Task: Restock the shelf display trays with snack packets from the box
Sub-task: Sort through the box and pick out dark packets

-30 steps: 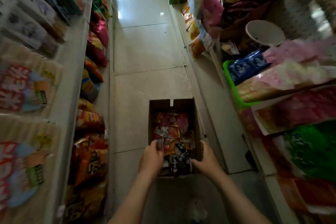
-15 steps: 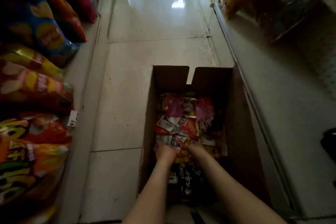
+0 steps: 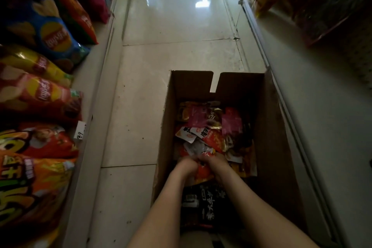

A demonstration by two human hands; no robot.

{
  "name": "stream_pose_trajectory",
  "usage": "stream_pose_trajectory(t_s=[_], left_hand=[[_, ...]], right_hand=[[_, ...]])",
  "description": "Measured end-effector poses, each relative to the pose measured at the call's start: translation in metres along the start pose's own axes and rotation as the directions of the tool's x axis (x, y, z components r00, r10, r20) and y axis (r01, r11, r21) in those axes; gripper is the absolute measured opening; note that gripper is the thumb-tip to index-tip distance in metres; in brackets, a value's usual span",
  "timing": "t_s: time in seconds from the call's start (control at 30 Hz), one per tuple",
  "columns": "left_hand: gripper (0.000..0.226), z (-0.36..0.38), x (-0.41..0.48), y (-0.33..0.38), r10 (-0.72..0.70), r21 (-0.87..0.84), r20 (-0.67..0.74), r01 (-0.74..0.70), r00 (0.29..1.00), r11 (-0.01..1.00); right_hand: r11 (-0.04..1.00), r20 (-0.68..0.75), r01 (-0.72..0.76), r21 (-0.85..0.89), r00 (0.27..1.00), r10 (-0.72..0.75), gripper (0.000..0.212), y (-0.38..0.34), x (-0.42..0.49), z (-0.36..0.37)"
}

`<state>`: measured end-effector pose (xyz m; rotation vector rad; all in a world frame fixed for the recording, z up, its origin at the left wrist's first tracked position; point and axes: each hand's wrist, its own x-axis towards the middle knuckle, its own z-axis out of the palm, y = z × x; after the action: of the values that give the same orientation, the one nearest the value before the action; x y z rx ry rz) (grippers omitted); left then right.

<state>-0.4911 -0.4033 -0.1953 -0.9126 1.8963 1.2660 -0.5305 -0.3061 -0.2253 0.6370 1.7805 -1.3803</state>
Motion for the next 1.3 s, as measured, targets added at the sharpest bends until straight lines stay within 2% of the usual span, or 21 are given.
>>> stream_pose_trajectory(t_s=[0.07,0.1,0.2,0.27,0.37,0.47,0.5,0.53,0.57,0.6,0.63,0.7,0.77,0.83,0.93,1.0,1.2,1.27,1.3], left_hand=[[0.044,0.000,-0.018,0.001,0.068,-0.145,-0.039,-0.073,0.997,0.987],[0.043,-0.002,-0.028,0.004,0.110,-0.143,-0.118,-0.127,0.987,0.982],[0.050,-0.014,-0.082,0.018,0.216,0.001,-0.220,-0.221,0.951,0.975],[0.056,-0.022,-0.118,0.027,0.305,0.132,-0.197,-0.283,0.932,0.950],[0.062,-0.042,-0.184,0.050,0.400,0.357,-0.145,-0.330,0.905,0.874],[0.059,-0.069,-0.272,0.100,0.534,0.439,-0.078,-0.452,0.842,0.777],[0.062,-0.073,-0.288,0.110,0.583,0.539,-0.015,-0.485,0.812,0.689],[0.072,-0.077,-0.306,0.120,0.618,0.706,0.072,-0.477,0.783,0.523],[0.084,-0.087,-0.331,0.136,0.658,0.831,0.181,-0.472,0.731,0.296],[0.093,-0.098,-0.366,0.155,0.689,0.879,0.237,-0.454,0.685,0.148],[0.097,-0.099,-0.383,0.164,0.727,0.894,0.273,-0.446,0.630,0.050],[0.086,-0.107,-0.435,0.190,0.757,0.875,0.357,-0.479,0.548,-0.067],[0.076,-0.117,-0.494,0.221,0.791,0.836,0.454,-0.504,0.410,-0.218],[0.073,-0.117,-0.535,0.242,0.798,0.798,0.507,-0.528,0.326,-0.292],[0.063,-0.107,-0.579,0.265,0.815,0.740,0.530,-0.596,0.234,-0.310],[0.060,-0.098,-0.610,0.283,0.785,0.679,0.592,-0.640,0.186,-0.360],[0.061,-0.060,-0.696,0.310,0.616,0.534,0.770,-0.700,0.169,-0.474],[0.055,-0.036,-0.729,0.311,0.563,0.502,0.797,-0.756,0.216,-0.421],[0.051,-0.026,-0.736,0.308,0.559,0.508,0.788,-0.788,0.260,-0.349]], right_hand=[[1.000,-0.004,-0.007,0.030,1.000,0.007,0.016,-0.009,-0.015,-0.008],[0.999,0.000,-0.006,0.051,1.000,0.006,0.017,-0.014,-0.022,-0.011],[0.995,0.062,-0.079,0.058,0.995,0.076,0.011,-0.040,-0.075,-0.024],[0.993,0.106,-0.102,0.057,0.990,0.096,0.009,-0.058,-0.112,-0.036],[0.994,0.135,-0.102,-0.031,0.985,0.106,0.034,-0.093,-0.182,-0.063],[0.994,0.196,-0.059,-0.096,0.978,0.077,0.035,-0.143,-0.276,-0.093],[0.996,0.244,-0.045,-0.079,0.968,0.064,0.033,-0.150,-0.296,-0.099],[0.996,0.272,-0.026,-0.091,0.961,0.050,0.035,-0.158,-0.318,-0.106],[0.993,0.295,0.004,-0.119,0.955,0.031,0.040,-0.177,-0.348,-0.117],[0.989,0.322,0.017,-0.150,0.946,0.033,0.049,-0.197,-0.385,-0.128],[0.985,0.356,0.033,-0.170,0.934,0.030,0.055,-0.204,-0.404,-0.134],[0.982,0.397,0.042,-0.182,0.917,0.034,0.053,-0.231,-0.463,-0.152],[0.980,0.410,0.081,-0.179,0.912,0.000,0.035,-0.263,-0.526,-0.173],[0.977,0.412,0.116,-0.178,0.910,-0.033,0.026,-0.283,-0.570,-0.187],[0.983,0.374,0.112,-0.145,0.926,-0.050,0.026,-0.299,-0.623,-0.210],[0.996,0.324,0.075,-0.055,0.945,-0.053,0.027,-0.293,-0.662,-0.227],[0.956,0.123,0.091,0.279,0.984,-0.130,0.030,-0.243,-0.768,-0.258],[0.919,0.038,0.111,0.379,0.990,-0.135,0.041,-0.214,-0.802,-0.273],[0.899,0.002,0.115,0.422,0.992,-0.128,0.044,-0.204,-0.814,-0.277]])
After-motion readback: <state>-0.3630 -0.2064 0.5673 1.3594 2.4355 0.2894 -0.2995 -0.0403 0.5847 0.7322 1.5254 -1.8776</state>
